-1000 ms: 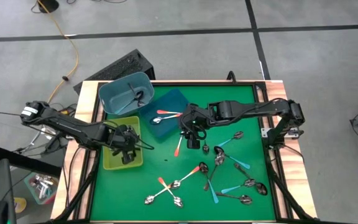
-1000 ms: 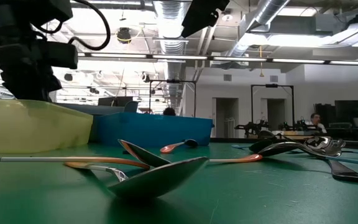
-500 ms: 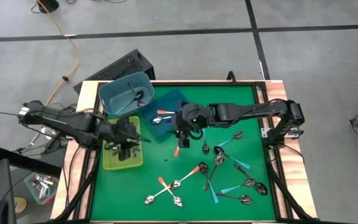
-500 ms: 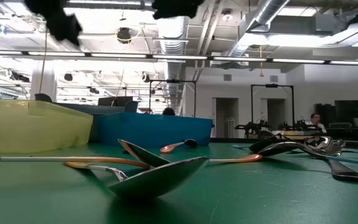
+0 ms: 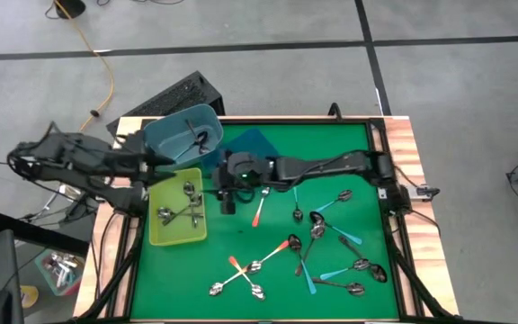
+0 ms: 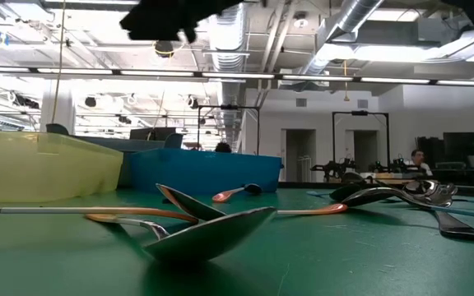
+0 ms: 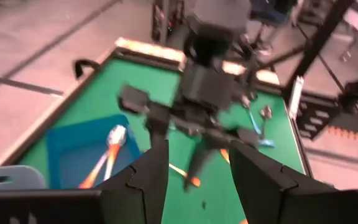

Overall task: Sort silverware by color (type)
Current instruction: Adjust the black spoon in the green bin

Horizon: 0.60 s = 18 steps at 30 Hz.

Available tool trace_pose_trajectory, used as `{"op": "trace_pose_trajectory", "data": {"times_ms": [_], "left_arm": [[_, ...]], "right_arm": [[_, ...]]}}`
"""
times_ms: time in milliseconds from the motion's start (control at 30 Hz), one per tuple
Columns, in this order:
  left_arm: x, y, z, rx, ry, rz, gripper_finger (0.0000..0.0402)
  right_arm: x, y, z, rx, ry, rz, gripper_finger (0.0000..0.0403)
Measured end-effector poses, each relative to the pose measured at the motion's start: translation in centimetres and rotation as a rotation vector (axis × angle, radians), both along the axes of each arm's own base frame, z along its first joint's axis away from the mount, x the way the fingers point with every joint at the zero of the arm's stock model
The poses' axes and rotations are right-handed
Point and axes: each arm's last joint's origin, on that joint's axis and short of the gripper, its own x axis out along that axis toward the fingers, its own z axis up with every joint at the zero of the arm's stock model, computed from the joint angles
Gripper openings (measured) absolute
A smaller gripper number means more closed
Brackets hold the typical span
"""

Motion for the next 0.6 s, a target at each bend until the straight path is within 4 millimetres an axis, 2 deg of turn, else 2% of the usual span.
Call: {"op": "trace_pose_trajectory", "data": {"times_ms": [200,333,467,600], "left_arm": [[-2.1,0.6,0.0,-0.011,-0.025,0.040,0.0152],[-2.6,0.8,0.1,-0.007,-0.042,0.061,0.0152],[-2.8,0.8,0.0,-0.004,-0.026,0.063,0.0152],[-2.6,0.8,-1.3,-0.037,0.111,0.108,0.0151]], "right_arm": [[3.9,0.4,-0.6,0.003,0.035,0.048,0.0198],[6.2,0.6,-2.4,0.007,0.054,0.059,0.0198],[7.0,1.2,-4.9,0.034,0.059,0.071,0.0198],[6.4,1.4,-5.4,0.041,0.161,0.079,0.0198]]}}
